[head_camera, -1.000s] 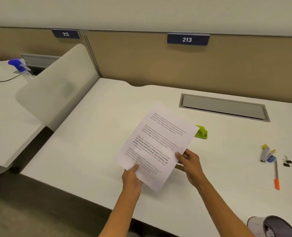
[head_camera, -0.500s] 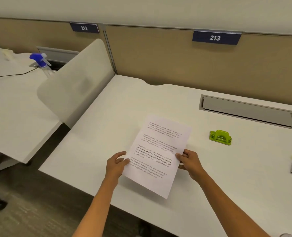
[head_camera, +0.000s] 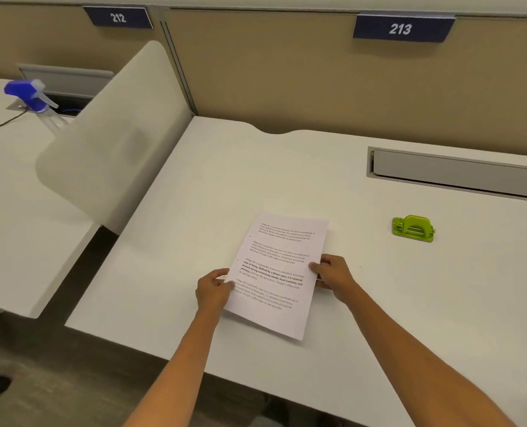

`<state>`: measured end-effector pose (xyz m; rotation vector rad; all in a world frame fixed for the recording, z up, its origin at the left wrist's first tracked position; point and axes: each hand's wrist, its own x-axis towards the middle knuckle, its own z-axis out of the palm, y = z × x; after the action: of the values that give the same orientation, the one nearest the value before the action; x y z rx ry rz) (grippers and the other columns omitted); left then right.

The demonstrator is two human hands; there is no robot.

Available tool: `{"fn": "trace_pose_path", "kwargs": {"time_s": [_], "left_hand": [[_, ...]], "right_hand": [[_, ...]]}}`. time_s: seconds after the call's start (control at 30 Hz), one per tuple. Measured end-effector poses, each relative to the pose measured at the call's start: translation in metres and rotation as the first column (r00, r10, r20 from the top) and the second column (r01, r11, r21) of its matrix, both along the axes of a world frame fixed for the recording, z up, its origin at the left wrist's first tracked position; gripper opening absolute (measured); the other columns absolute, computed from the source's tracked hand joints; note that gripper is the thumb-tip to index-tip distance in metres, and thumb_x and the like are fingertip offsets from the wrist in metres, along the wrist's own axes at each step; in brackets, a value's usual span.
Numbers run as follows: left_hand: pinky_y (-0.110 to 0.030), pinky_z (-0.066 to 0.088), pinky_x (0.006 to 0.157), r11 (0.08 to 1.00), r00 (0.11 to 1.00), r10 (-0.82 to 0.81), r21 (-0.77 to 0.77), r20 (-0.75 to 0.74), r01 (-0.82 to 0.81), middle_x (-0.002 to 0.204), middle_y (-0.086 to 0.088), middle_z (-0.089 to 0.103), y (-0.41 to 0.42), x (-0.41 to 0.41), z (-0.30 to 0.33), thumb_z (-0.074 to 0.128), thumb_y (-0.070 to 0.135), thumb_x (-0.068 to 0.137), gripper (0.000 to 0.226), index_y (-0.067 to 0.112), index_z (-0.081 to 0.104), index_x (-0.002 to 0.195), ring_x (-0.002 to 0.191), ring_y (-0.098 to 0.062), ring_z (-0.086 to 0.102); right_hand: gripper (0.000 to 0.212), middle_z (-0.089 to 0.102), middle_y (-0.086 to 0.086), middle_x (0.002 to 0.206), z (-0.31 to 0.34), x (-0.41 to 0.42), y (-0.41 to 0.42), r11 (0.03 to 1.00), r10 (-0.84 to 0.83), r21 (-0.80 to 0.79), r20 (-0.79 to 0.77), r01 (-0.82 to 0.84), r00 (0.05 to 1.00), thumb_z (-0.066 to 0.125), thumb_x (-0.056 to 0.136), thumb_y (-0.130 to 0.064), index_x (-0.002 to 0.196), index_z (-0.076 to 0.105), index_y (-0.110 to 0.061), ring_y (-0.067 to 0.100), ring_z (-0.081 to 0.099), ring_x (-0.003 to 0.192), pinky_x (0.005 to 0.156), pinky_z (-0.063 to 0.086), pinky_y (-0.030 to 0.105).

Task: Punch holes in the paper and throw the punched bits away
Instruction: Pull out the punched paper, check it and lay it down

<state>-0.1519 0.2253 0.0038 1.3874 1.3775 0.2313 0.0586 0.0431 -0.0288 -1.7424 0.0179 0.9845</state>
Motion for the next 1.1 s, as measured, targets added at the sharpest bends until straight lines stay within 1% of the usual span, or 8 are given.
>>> {"fn": "trace_pose_path", "kwargs": {"time_s": [0.17, 0.27, 0.4, 0.77, 0.9, 0.97, 1.03, 1.1], "left_hand": [[-0.031, 0.049, 0.077, 1.0, 0.999, 0.006, 0.028, -0.038, -0.005, 0.087, -0.008, 0.069, -0.001, -0.002, -0.01, 0.068, 0.0, 0.081, 0.031, 0.016, 0.069, 0.107, 0.081, -0.023, 0.063], [-0.025, 0.044, 0.065, 0.998, 0.999, 0.024, 0.055, -0.043, -0.022, 0.093, -0.01, 0.068, -0.003, -0.005, -0.012, 0.066, -0.001, 0.083, 0.031, 0.015, 0.068, 0.109, 0.081, -0.023, 0.062], [-0.024, 0.043, 0.063, 0.996, 0.997, 0.048, 0.072, -0.063, -0.044, 0.099, -0.014, 0.07, -0.005, -0.012, -0.016, 0.066, 0.0, 0.084, 0.032, 0.013, 0.068, 0.112, 0.079, -0.021, 0.061], [-0.03, 0.049, 0.076, 0.993, 0.995, 0.02, 0.114, -0.093, -0.009, 0.105, -0.015, 0.072, -0.006, -0.013, -0.019, 0.066, 0.003, 0.085, 0.03, 0.012, 0.067, 0.113, 0.084, -0.025, 0.063], [-0.031, 0.048, 0.078, 0.991, 0.991, 0.009, 0.135, -0.135, 0.009, 0.106, -0.015, 0.072, -0.005, -0.013, -0.02, 0.067, 0.008, 0.085, 0.028, 0.009, 0.067, 0.114, 0.088, -0.025, 0.062], [-0.032, 0.048, 0.078, 0.988, 0.987, 0.016, 0.151, -0.158, 0.008, 0.107, -0.014, 0.071, -0.004, -0.014, -0.022, 0.068, 0.011, 0.085, 0.03, 0.008, 0.066, 0.116, 0.092, -0.027, 0.063], [-0.033, 0.049, 0.079, 0.984, 0.983, 0.028, 0.177, -0.181, 0.005, 0.107, -0.014, 0.07, -0.004, -0.013, -0.021, 0.068, 0.012, 0.085, 0.03, 0.007, 0.066, 0.115, 0.096, -0.029, 0.064], [-0.036, 0.05, 0.08, 0.976, 0.974, 0.034, 0.215, -0.223, 0.015, 0.109, -0.014, 0.068, -0.005, -0.011, -0.018, 0.068, 0.013, 0.084, 0.03, 0.006, 0.065, 0.113, 0.098, -0.031, 0.063]], "right_hand": [[0.012, 0.076, 0.009, 0.096, -0.013, -0.002, 0.005, 0.998, -0.008, -0.069, 0.042, 0.011, 0.999, 0.066, 0.085, -0.008, 0.094, 0.072, -0.011, 0.029, 0.073, 0.088, 0.076, 0.061, 0.044], [0.018, 0.075, 0.013, 0.099, -0.014, -0.005, 0.009, 0.998, -0.04, -0.041, -0.005, 0.04, 0.999, 0.065, 0.086, -0.003, 0.103, 0.07, -0.005, 0.029, 0.074, 0.087, 0.076, 0.061, 0.046], [0.023, 0.074, 0.014, 0.1, -0.012, -0.01, 0.014, 0.998, -0.047, -0.031, 0.008, 0.048, 0.999, 0.065, 0.086, 0.0, 0.108, 0.069, -0.004, 0.028, 0.072, 0.091, 0.077, 0.062, 0.043], [0.022, 0.073, 0.002, 0.094, -0.008, -0.016, 0.017, 0.996, 0.008, -0.084, 0.115, 0.001, 0.993, 0.067, 0.081, -0.003, 0.098, 0.066, -0.018, 0.025, 0.071, 0.091, 0.084, 0.059, 0.045], [0.015, 0.074, 0.006, 0.095, -0.006, -0.017, 0.014, 0.995, 0.018, -0.104, 0.137, -0.004, 0.99, 0.069, 0.08, -0.007, 0.09, 0.066, -0.019, 0.028, 0.071, 0.093, 0.086, 0.058, 0.046], [0.016, 0.073, 0.007, 0.091, -0.006, -0.017, 0.011, 0.992, 0.013, -0.129, 0.151, 0.006, 0.988, 0.071, 0.08, -0.009, 0.096, 0.067, -0.008, 0.032, 0.069, 0.096, 0.089, 0.057, 0.047], [0.035, 0.069, -0.003, 0.087, -0.005, -0.017, 0.007, 0.988, 0.016, -0.155, 0.138, 0.006, 0.99, 0.073, 0.08, -0.012, 0.114, 0.064, -0.005, 0.029, 0.069, 0.098, 0.092, 0.055, 0.045], [0.048, 0.069, -0.005, 0.092, -0.004, -0.017, 0.003, 0.986, 0.03, -0.164, 0.14, -0.007, 0.99, 0.074, 0.079, -0.015, 0.124, 0.06, -0.006, 0.025, 0.067, 0.102, 0.095, 0.054, 0.044]]}}
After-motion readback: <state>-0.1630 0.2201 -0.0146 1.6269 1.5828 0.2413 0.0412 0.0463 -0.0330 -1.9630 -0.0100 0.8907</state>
